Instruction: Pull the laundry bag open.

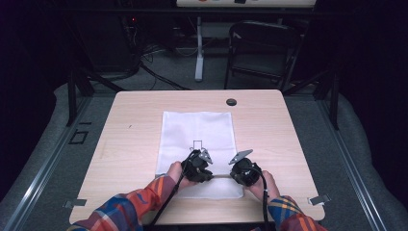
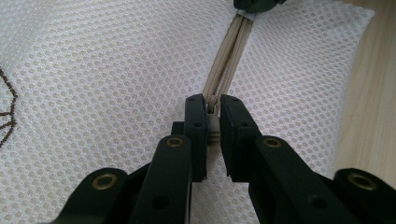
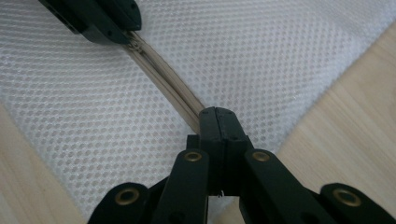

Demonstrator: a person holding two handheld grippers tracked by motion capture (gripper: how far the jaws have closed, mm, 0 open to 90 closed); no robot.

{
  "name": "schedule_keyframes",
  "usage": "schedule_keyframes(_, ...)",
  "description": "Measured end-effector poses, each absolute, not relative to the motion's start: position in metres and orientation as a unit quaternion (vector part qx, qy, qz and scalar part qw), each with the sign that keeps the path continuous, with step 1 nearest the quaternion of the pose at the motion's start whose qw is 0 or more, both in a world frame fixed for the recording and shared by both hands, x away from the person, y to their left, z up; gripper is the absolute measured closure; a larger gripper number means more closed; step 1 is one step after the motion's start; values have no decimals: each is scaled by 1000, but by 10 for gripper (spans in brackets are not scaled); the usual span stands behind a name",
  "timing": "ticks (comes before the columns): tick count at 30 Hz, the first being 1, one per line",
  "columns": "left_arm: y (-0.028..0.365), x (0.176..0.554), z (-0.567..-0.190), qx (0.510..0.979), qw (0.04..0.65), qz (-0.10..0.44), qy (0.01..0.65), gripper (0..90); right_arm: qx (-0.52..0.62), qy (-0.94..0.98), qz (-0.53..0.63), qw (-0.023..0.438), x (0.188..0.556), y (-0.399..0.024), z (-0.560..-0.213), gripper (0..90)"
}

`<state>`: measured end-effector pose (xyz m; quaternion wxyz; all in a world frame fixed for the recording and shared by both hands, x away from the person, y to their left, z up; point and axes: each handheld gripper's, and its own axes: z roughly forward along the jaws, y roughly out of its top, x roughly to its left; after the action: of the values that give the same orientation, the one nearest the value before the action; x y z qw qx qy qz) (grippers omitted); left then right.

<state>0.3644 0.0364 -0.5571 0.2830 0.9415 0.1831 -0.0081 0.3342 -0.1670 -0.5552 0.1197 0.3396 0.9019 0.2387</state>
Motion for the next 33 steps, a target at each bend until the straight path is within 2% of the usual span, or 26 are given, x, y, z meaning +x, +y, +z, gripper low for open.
schedule_keyframes(8,36,364,-558,939,288,-8,187,814,320,906,243,137,335,-156,-561,900)
schedule_keyframes(33,45,364,-555,942,276,-3,190,818,309,908,246,142,334,-158,-563,900)
